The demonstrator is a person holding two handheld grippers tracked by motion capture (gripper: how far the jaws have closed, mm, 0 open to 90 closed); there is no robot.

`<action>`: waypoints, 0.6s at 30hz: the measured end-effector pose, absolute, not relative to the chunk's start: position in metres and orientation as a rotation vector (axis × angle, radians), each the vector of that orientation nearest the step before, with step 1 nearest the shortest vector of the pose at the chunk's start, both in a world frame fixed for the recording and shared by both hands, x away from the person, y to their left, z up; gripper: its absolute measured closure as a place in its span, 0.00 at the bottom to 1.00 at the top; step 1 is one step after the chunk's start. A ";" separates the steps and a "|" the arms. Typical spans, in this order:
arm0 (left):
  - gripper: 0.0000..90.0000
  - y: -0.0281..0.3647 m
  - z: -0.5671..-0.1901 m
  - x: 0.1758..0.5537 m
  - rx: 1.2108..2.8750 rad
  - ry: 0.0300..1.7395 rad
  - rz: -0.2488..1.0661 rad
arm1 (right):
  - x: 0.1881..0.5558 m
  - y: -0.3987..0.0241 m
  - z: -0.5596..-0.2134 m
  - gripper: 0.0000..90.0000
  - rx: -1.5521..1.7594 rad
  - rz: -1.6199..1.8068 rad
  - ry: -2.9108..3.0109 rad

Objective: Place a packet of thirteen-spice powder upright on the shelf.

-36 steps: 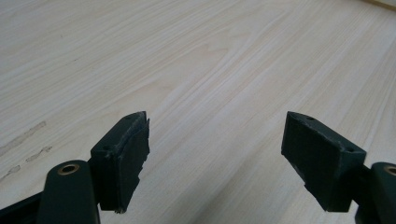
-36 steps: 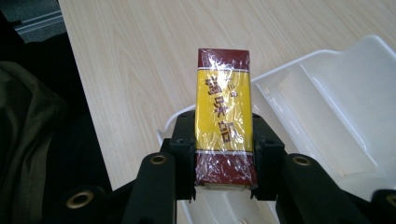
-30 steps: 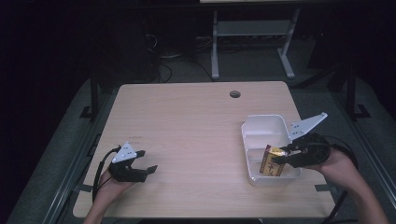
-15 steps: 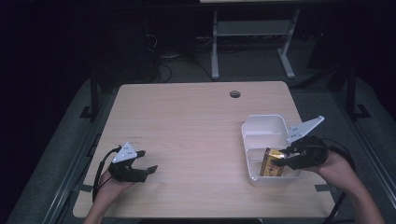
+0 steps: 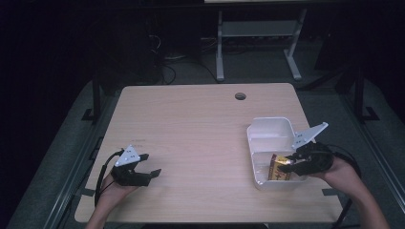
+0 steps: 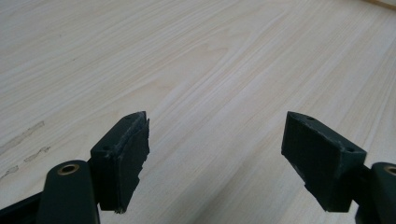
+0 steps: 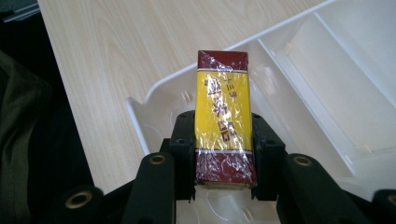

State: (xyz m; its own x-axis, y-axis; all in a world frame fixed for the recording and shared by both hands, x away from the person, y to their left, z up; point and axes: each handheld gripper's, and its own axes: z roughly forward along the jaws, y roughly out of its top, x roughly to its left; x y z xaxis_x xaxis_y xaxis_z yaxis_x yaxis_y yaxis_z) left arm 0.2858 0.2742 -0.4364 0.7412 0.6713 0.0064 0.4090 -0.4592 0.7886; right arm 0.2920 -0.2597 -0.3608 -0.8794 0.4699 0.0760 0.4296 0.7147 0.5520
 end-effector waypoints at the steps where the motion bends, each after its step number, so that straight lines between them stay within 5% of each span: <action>1: 0.25 0.274 -0.436 0.286 2.114 0.811 0.404 | 0.292 -0.260 -0.362 0.74 0.752 0.885 2.845; 18: 0.25 0.273 -0.437 0.286 2.118 0.809 0.397 | 0.284 -0.273 -0.366 0.68 0.818 0.900 2.811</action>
